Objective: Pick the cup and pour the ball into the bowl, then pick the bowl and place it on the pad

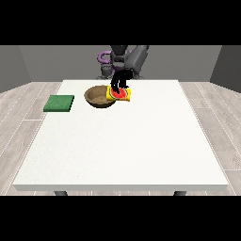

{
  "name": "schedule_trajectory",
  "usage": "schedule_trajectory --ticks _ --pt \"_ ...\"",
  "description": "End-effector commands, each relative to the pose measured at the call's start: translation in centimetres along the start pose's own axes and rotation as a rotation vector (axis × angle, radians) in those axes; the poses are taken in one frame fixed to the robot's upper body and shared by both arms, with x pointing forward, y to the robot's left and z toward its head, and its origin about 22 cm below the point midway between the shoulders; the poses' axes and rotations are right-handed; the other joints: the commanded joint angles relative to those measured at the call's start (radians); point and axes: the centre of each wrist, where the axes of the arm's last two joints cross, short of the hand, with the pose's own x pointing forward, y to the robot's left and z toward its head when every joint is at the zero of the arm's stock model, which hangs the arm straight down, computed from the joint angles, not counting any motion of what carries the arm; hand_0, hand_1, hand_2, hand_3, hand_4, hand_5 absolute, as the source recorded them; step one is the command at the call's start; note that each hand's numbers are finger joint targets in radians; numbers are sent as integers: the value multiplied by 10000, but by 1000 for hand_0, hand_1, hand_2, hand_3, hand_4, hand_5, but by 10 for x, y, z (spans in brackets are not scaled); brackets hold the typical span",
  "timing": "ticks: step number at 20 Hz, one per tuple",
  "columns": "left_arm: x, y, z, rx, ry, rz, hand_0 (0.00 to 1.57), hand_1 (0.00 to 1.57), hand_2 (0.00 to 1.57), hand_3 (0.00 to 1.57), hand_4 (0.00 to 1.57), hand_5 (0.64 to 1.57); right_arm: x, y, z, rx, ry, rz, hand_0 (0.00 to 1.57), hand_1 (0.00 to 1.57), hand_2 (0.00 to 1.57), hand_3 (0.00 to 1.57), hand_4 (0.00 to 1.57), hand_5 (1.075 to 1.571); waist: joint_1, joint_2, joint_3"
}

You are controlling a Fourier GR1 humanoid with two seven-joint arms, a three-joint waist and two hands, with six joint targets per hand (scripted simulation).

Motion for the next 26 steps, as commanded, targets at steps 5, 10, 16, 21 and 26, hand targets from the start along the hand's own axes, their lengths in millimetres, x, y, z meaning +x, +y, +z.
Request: schedule_trajectory --ticks 5,10,16,21,26 --pt "37 10 -13 -312 -2171 -4308 1506 1506 1571 1571 1064 1501 -30 -7 7 -181 866 169 0 0 0 0 379 1566 349 -763 -9" --pt "70 38 -31 -303 -2021 -4883 1498 1498 1571 1571 1047 1513 -37 -10 -5 -97 584 -69 0 0 0 0 387 1566 140 -537 -23" --pt "44 5 7 -749 -340 -952 1424 1424 1571 1571 944 1510 -43 -31 25 -743 1224 14 0 0 0 0 384 1565 741 -1182 -43" --pt "-14 25 -12 170 2377 2226 1251 1251 1571 1571 781 1571 -51 -15 36 -740 1609 -159 0 0 0 0 360 1564 880 -1486 -75" --pt "-60 -6 44 1274 3896 4275 1211 1211 1571 1571 933 1571 -38 -10 40 -410 817 -72 0 0 0 0 397 1565 931 -523 -108"
